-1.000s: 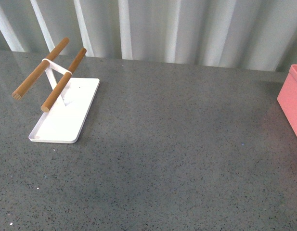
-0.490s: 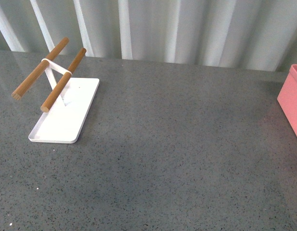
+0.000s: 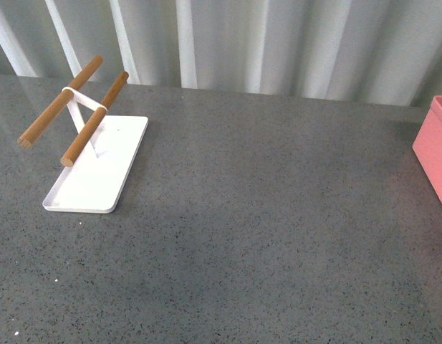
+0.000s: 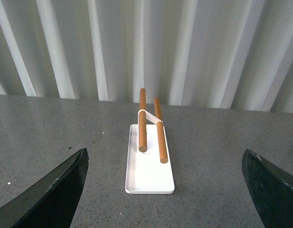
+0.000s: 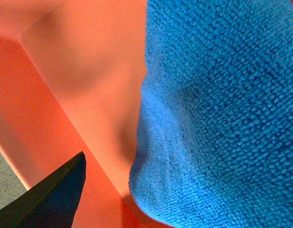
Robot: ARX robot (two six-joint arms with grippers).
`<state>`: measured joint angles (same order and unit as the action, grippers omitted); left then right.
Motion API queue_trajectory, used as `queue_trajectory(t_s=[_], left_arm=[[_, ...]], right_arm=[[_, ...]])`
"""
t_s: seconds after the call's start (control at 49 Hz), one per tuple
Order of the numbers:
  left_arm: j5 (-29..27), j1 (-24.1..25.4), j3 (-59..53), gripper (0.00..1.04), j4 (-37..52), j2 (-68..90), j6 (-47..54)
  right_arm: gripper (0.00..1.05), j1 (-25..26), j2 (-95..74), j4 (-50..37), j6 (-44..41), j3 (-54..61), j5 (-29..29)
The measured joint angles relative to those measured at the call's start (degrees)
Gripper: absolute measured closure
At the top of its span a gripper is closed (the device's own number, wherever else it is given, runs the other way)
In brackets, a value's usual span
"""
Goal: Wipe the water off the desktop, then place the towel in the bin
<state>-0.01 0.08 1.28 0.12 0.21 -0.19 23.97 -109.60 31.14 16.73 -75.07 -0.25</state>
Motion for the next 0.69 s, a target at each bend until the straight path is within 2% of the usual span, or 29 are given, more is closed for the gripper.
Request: queue_trajectory(t_s=[0.184,0.286,0.347,0.449,0.694], left_arm=[[0.02,0.0,0.0,0.07,0.0,0.0,-0.02],[0.0,0.0,0.0,0.07,0.0,0.0,-0.02],[0.02,0.0,0.0,0.07,0.0,0.0,-0.02],[0.0,0.0,0.0,0.07,0.0,-0.02,-0.02],[0.02,0.0,0.0,0.07,-0.02,-0.02,-0.02]], right_arm=[[0.07,-0.48,-0.9,-1.03,-0.2,-0.17,2.05],[0.07,-0.74,0.17,-9.99,0.07,1.57,2.12],[0.07,-1.07,0.59,-14.21,-0.46,2.67,4.2],[0.07,-1.68,0.07,-7.87,-5.03,3.15,2.34],[0.07,-1.6,-2.56,-7.76,-7.39,5.57,1.31]])
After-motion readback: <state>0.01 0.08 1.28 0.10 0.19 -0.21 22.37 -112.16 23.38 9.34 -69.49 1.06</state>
